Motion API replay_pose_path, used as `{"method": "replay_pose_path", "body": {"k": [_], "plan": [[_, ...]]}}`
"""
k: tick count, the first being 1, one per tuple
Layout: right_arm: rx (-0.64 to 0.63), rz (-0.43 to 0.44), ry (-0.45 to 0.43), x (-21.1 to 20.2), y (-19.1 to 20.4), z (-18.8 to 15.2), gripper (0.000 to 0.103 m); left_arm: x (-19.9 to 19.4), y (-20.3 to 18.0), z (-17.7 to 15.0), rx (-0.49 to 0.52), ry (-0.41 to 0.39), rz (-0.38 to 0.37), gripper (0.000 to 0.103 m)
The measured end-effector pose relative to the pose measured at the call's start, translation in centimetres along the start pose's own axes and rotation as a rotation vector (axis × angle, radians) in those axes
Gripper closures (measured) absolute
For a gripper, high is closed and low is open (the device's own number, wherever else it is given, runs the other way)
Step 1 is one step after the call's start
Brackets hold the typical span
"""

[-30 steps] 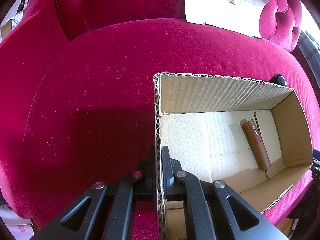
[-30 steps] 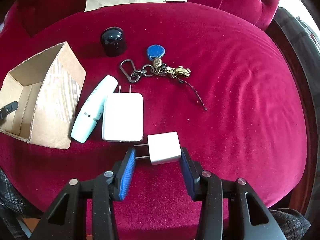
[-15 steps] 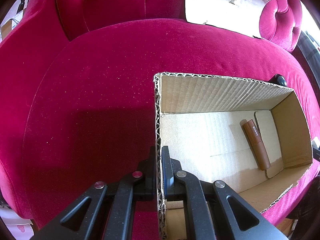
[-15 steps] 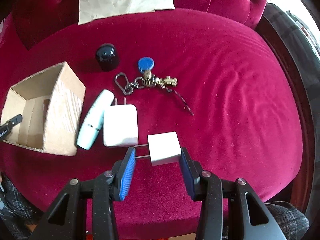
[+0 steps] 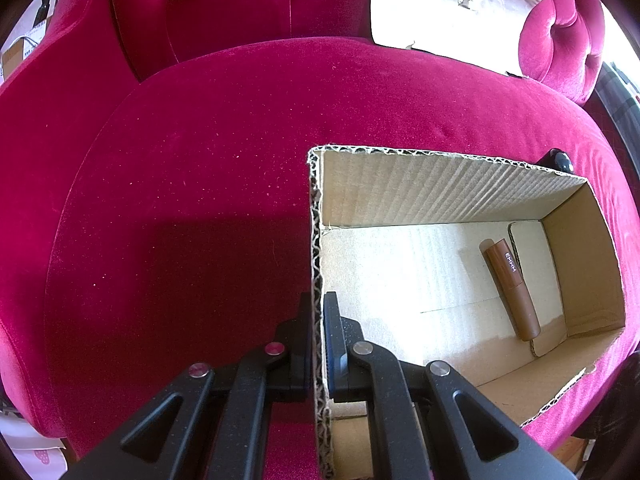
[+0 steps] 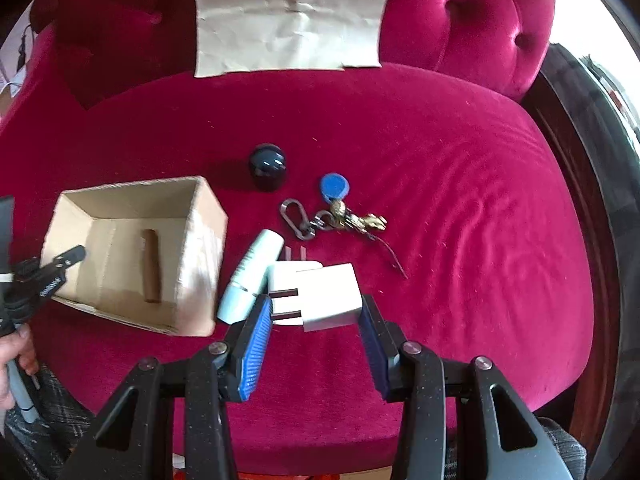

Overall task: Organize rigid objects
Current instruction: 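Carry the white adapter with the right tool over the box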

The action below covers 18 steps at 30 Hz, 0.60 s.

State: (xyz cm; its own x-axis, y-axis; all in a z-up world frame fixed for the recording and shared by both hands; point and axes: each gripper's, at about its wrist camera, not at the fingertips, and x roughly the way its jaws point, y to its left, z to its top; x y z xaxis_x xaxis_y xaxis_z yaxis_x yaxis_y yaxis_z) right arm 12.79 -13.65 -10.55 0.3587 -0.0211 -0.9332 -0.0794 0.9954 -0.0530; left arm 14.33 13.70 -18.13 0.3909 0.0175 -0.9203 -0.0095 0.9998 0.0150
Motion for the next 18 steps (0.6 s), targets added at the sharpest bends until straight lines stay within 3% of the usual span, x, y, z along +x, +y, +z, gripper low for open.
{"method": "replay_pose_path", "body": {"k": [18], "plan": [[-0.141, 0.093, -0.055, -2.0, 7.4, 2.5, 0.056, 0.1, 0.1, -0.1, 0.0, 0.0, -0.002, 0.098]]}}
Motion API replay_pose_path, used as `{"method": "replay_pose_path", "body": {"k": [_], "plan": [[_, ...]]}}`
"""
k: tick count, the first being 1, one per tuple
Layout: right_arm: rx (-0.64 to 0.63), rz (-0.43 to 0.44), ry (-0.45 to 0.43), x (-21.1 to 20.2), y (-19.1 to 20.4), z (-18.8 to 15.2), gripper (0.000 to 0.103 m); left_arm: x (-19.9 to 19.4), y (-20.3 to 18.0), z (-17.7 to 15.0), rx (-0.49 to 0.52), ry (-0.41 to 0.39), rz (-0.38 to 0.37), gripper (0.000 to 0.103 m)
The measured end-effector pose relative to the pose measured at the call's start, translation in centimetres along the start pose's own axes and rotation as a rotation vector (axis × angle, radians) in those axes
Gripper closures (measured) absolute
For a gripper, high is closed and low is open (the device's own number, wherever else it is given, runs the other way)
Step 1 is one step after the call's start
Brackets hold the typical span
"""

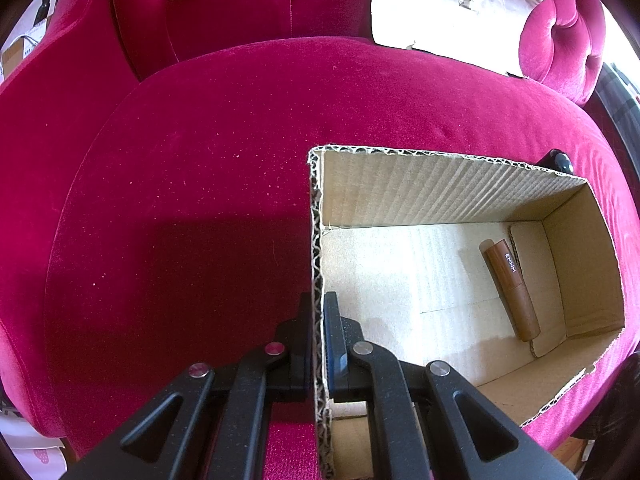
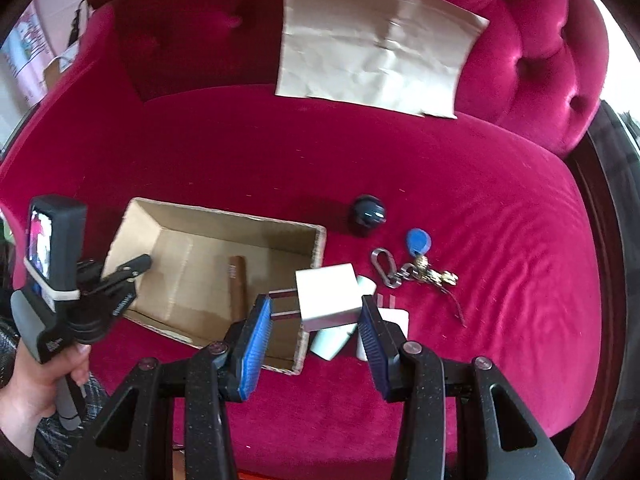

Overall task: Organize rigid objects
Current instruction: 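Carry the white adapter with the right tool over the box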

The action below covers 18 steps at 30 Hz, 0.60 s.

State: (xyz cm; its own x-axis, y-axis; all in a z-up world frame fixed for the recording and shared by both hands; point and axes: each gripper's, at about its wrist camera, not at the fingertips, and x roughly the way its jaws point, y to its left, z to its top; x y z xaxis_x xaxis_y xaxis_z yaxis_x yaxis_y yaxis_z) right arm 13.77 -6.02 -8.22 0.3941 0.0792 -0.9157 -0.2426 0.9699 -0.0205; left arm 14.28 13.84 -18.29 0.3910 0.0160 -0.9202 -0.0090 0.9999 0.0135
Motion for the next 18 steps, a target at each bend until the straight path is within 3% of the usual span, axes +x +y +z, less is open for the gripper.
{"method": "replay_pose_path", "body": {"k": [18], "plan": [[-0.068, 0.066, 0.017, 3.5, 6.0, 1.2, 0.056, 0.0, 0.1, 0.0, 0.001, 0.0, 0.0, 0.098]]}}
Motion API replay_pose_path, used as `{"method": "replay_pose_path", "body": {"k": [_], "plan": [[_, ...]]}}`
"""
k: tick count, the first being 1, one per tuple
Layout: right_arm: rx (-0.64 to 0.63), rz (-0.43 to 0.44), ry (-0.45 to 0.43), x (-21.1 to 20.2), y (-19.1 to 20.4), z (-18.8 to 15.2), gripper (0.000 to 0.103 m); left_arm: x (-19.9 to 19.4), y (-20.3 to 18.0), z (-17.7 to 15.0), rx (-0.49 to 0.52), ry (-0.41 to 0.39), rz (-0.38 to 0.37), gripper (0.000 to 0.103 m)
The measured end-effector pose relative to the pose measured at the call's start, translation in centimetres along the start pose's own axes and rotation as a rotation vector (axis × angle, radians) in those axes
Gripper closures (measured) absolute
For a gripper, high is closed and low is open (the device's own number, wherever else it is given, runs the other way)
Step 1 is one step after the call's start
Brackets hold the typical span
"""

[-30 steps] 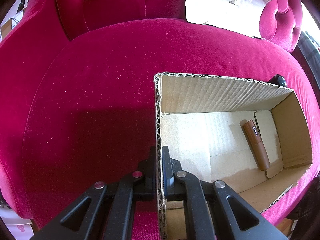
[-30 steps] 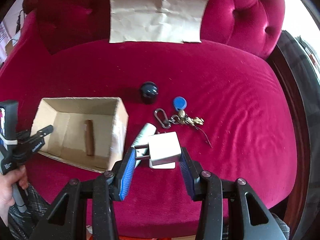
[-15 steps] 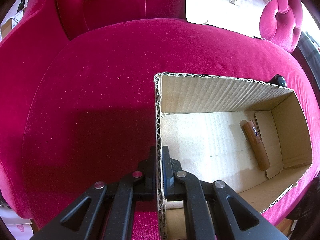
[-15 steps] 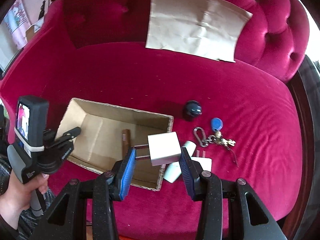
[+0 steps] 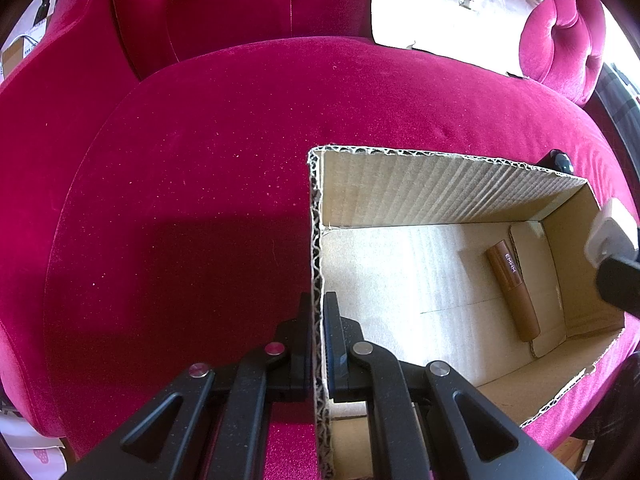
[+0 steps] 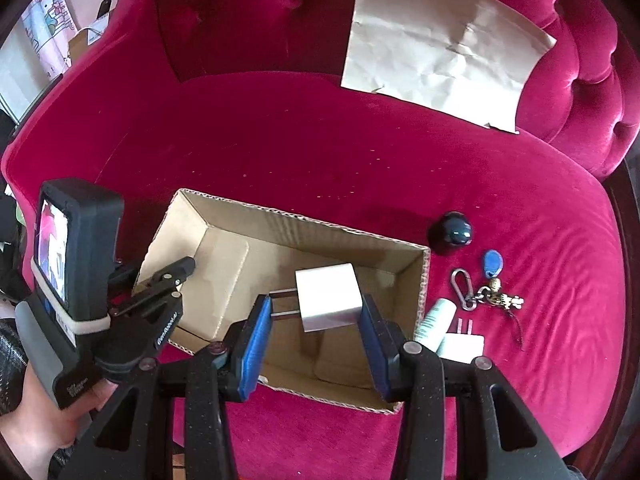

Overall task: Organize rigid objects
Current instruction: 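Carry the white adapter with the right tool over the box, then open the right tool to release the adapter into the box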

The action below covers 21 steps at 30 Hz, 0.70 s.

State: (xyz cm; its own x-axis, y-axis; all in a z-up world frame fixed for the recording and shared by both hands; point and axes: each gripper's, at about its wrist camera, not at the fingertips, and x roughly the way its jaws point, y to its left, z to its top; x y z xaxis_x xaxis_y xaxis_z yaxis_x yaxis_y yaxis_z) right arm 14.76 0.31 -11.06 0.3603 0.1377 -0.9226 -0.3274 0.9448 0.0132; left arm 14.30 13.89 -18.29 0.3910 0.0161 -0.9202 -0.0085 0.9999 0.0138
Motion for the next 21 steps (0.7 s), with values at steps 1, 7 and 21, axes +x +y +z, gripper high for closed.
{"method": "replay_pose_path", "body": {"k": [1, 7, 21], "plan": [[-0.002, 0.003, 0.003, 0.3, 0.1, 0.0, 0.056, 0.0, 0.0, 0.0, -0.001, 0.0, -0.001, 0.098], [0.006, 0.02, 0.019, 1.7, 0.7, 0.1, 0.056, 0.0, 0.0, 0.0, -0.002, 0.0, -0.001, 0.098], [0.021, 0.065, 0.063, 4.5, 1.9, -0.2, 0.056, 0.0, 0.0, 0.0, 0.0, 0.0, 0.0, 0.098]]}}
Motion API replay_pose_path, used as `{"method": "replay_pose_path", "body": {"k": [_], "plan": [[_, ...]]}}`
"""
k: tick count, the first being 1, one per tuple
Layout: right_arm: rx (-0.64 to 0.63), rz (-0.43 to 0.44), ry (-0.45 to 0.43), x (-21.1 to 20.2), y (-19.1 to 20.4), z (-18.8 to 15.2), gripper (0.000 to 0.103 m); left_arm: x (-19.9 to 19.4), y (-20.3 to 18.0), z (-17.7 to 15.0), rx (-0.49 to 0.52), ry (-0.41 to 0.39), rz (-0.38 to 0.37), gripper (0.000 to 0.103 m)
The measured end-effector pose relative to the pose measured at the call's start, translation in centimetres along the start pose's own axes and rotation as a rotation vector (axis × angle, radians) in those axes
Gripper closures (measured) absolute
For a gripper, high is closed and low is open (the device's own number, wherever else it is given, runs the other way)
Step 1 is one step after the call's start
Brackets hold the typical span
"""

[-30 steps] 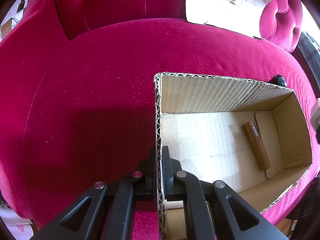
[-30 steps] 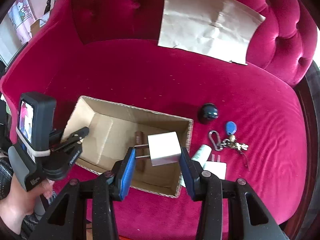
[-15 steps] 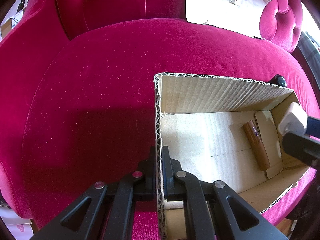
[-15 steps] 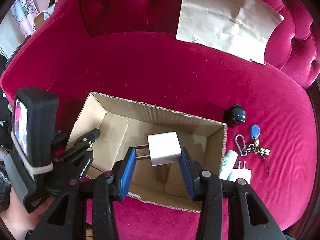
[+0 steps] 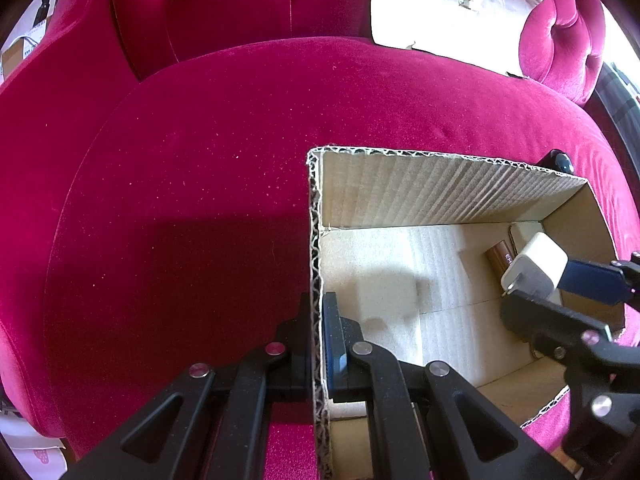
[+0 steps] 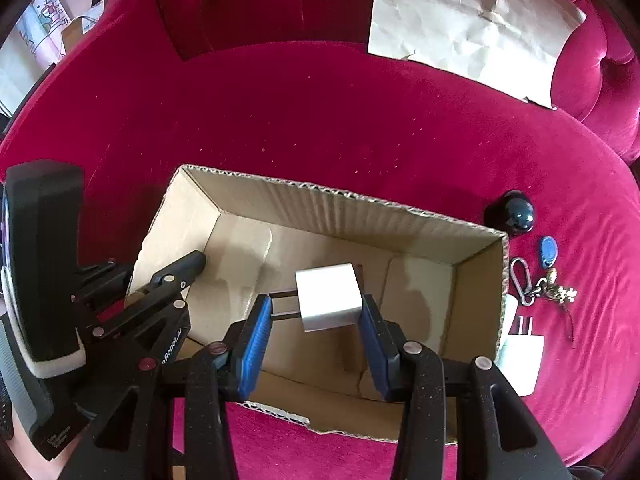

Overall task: Organize rigid objects
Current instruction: 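Open the right tool to release the adapter into the box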

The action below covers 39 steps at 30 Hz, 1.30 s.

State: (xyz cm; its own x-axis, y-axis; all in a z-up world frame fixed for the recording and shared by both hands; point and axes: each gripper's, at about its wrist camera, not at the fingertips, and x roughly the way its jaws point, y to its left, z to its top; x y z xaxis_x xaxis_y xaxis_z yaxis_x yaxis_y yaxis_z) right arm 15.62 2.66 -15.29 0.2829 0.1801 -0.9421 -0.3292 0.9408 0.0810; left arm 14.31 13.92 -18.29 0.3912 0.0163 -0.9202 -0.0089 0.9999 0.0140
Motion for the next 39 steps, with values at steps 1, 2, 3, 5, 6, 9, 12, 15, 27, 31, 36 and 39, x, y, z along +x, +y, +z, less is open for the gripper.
{"method": "replay_pose_path", "body": {"k": [1, 2, 3, 5, 6, 9, 12, 15, 27, 31, 36, 39], "plan": [[0.001, 0.002, 0.002, 0.1, 0.0, 0.0, 0.056, 0.0, 0.0, 0.0, -0.001, 0.0, 0.0, 0.098], [0.0, 0.003, 0.004, 0.3, 0.1, 0.0, 0.056, 0.0, 0.0, 0.0, -0.001, 0.0, 0.0, 0.098], [0.0, 0.007, 0.005, 0.3, 0.1, 0.0, 0.056, 0.0, 0.0, 0.0, -0.001, 0.0, 0.0, 0.098], [0.002, 0.01, 0.007, 0.5, 0.2, 0.1, 0.056, 0.0, 0.0, 0.0, -0.002, 0.0, 0.0, 0.098], [0.002, 0.011, 0.005, 0.5, 0.2, 0.1, 0.056, 0.0, 0.0, 0.0, -0.001, 0.0, 0.0, 0.098], [0.008, 0.014, 0.002, 0.4, 0.1, 0.3, 0.054, 0.0, 0.0, 0.0, 0.0, 0.0, 0.0, 0.098], [0.006, -0.007, -0.004, 0.1, 0.0, 0.5, 0.041, 0.0, -0.1, 0.0, 0.001, 0.0, 0.0, 0.099], [0.0, -0.033, -0.016, -0.1, -0.3, 0.6, 0.028, 0.1, -0.1, 0.0, -0.001, 0.0, -0.001, 0.099], [0.001, -0.02, -0.034, -0.9, -0.7, 0.5, 0.0, 0.1, -0.2, -0.1, -0.003, 0.0, -0.002, 0.099], [0.011, -0.013, -0.03, -1.4, -1.1, 0.2, 0.0, 0.1, -0.1, -0.1, -0.001, -0.001, -0.002, 0.099], [0.016, -0.027, -0.058, -3.3, -2.3, 0.1, 0.0, 0.1, -0.2, -0.1, -0.001, -0.002, -0.001, 0.099], [0.024, -0.039, -0.068, -4.0, -3.1, 0.2, 0.0, 0.1, -0.2, -0.1, -0.001, -0.002, -0.002, 0.099]]}}
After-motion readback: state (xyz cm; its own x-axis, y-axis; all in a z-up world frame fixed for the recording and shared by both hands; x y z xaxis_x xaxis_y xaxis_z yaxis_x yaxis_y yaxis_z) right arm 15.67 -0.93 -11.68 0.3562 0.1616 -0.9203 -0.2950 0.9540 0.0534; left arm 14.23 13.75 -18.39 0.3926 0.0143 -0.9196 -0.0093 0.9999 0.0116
